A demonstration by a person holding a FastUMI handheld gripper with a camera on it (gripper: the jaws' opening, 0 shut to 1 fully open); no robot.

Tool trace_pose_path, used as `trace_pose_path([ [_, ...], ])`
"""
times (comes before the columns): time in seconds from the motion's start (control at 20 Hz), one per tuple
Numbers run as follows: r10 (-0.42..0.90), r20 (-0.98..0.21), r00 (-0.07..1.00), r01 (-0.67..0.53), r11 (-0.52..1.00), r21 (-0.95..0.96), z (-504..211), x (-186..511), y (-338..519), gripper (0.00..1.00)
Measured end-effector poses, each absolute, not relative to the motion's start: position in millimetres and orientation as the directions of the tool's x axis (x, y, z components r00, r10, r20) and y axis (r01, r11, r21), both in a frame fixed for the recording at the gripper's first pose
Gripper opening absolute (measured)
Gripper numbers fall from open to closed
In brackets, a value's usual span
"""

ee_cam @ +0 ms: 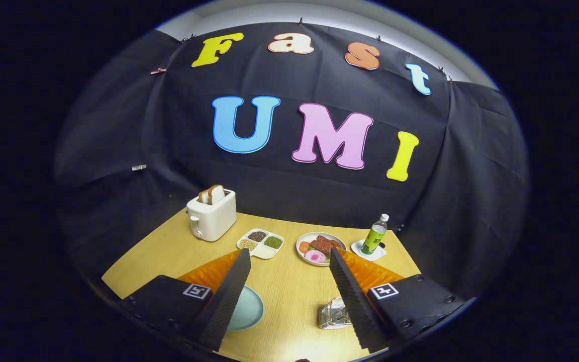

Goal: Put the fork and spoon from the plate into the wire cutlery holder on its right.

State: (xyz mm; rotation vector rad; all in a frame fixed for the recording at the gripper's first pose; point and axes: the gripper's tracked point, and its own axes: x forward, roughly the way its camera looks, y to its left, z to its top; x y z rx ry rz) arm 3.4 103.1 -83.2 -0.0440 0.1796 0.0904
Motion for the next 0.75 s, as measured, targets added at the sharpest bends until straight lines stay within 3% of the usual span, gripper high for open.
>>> trace_pose_path([
  [0.75, 0.084, -0.170, 0.982, -0.096, 0.994, -0.061, -77, 20, 101, 0.99],
])
